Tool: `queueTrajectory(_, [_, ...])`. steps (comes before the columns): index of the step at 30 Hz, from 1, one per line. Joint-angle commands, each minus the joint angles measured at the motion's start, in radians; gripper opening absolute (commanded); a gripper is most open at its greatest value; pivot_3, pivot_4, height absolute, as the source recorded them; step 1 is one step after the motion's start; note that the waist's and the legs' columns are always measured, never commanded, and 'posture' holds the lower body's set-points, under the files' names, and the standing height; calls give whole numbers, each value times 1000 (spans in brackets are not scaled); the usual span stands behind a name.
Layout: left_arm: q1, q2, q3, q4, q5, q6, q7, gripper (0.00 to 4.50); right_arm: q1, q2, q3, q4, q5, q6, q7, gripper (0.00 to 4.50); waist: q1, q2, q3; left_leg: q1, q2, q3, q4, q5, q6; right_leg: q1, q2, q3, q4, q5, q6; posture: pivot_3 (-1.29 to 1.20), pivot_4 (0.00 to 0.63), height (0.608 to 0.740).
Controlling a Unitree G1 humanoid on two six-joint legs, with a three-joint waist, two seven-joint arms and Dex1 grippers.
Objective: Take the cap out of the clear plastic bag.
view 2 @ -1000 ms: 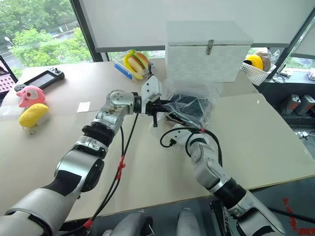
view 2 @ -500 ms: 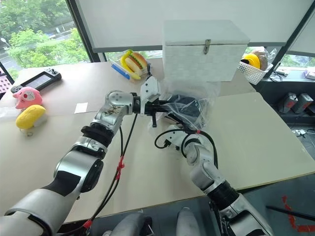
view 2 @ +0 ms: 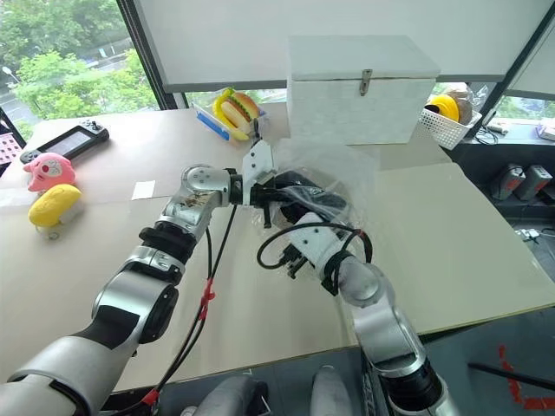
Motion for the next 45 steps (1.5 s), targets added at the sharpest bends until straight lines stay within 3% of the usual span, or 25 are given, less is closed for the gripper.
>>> queueTrajectory(1, [-20, 4, 11, -16, -4, 2, 9, 0, -59, 26, -96, -69, 37, 52, -26, 33, 4, 0, 0, 0, 0, 0, 0, 0, 0, 0, 0, 0, 0, 0, 0, 0, 150, 737])
queueTrajectory(6, [-22, 4, 10, -16, -5, 3, 11, 0, -72, 111, -117, -141, 151, 139, 1, 33, 5, 0, 0, 0, 1, 0, -1, 0, 0, -1, 0, 0, 1, 0, 0, 0, 150, 737])
queueTrajectory(10, [-32, 5, 15, -3, -2, -1, 15, 0, -54, 50, -69, -229, 187, 194, 41, 33, 11, 0, 0, 0, 0, 0, -1, 0, 0, -1, 0, 0, 0, 0, 0, 0, 150, 737])
queueTrajectory(14, [-37, 4, 16, 3, 1, -2, 16, 0, -75, -220, 193, -160, -24, 125, 30, 33, 14, 0, 0, 0, 0, 0, 0, -1, 1, -1, -1, -1, 0, 0, 0, 0, 150, 737])
queueTrajectory(16, [-37, 4, 15, 2, 1, -1, 16, 0, -83, -287, 268, -126, -84, 99, 20, 33, 13, 0, 0, 0, -1, 1, 0, 0, 0, -1, -1, -1, 0, 0, 0, 0, 150, 737])
queueTrajectory(21, [-36, 5, 12, 8, 4, -2, 10, 0, -119, -427, 542, 37, -399, -19, 36, 33, 11, 0, 0, 0, 0, 2, 0, 0, 0, -1, -1, -1, 0, 0, 0, 0, 150, 737])
queueTrajectory(26, [-36, 7, 12, 10, 3, 1, 8, 0, -92, -418, 568, 61, -566, -28, 54, 33, 13, 0, 0, -1, -1, 2, 1, 0, 0, -1, -2, -1, 0, 0, 0, 0, 150, 737])
queueTrajectory(31, [-33, 6, 11, 13, 4, 1, 9, 0, -101, -282, 613, 157, -674, -21, 119, 33, 9, 0, 0, -1, 0, 2, 1, 0, 0, -1, -1, -1, 0, 0, 0, 0, 150, 737])
queueTrajectory(35, [-34, 5, 10, 19, 5, 1, 12, 0, -190, -169, 629, 342, -685, -133, 147, 33, 1, 0, 0, 1, 0, 2, 1, 0, 0, 1, 0, -1, 0, 0, 0, 0, 150, 737])
queueTrajectory(39, [-26, 7, 11, 5, 2, 9, 6, 0, -191, -166, 601, 354, -742, -177, 160, 33, 0, 0, 0, 5, 1, 2, 0, 0, -1, 4, 0, -1, 0, 0, 0, 0, 150, 737])
queueTrajectory(45, [-14, 4, 10, 1, 1, 15, 2, 0, -45, -246, 532, 114, -892, -210, 235, 33, 13, 0, 0, 3, 0, 2, 0, 0, -1, 1, 0, -2, 1, 0, 0, 0, 150, 737])
